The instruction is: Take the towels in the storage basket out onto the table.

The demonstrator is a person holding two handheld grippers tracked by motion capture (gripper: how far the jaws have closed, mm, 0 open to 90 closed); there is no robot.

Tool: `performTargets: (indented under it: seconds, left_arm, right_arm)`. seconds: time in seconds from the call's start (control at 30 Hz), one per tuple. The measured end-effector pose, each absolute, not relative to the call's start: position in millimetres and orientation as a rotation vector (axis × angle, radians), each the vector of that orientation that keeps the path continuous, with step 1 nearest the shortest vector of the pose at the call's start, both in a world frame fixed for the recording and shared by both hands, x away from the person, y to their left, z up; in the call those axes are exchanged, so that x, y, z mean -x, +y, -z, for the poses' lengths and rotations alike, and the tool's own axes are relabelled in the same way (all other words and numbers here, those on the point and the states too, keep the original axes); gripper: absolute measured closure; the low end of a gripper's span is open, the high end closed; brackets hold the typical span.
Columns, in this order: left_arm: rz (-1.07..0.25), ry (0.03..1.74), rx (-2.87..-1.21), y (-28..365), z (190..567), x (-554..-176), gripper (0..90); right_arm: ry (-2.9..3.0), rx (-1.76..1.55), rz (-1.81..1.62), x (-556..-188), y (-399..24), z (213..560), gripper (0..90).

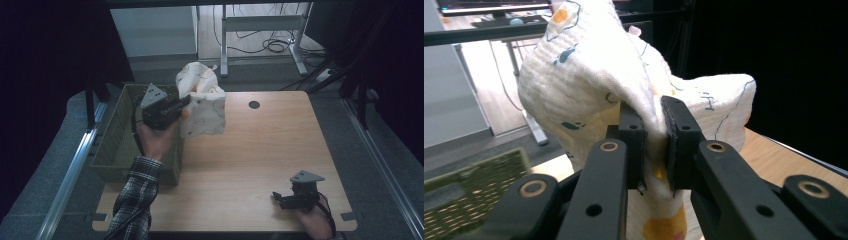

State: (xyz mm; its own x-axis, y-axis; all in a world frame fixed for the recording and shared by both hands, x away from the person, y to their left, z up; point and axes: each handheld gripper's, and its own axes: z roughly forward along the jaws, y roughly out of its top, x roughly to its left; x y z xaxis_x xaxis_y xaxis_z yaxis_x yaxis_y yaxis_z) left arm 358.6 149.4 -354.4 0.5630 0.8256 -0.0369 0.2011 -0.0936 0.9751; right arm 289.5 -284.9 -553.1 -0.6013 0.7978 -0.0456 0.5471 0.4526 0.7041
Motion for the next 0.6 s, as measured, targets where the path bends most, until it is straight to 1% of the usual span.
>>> performTargets:
  seconds: [0.6]
  left_arm:
    - [-0.568,0.799,-1.672,68.4,382.5,-367.9,79.7]
  right_arm:
    - [2.341,-1.142,-0.937,-289.1,-284.5,552.9,1.6]
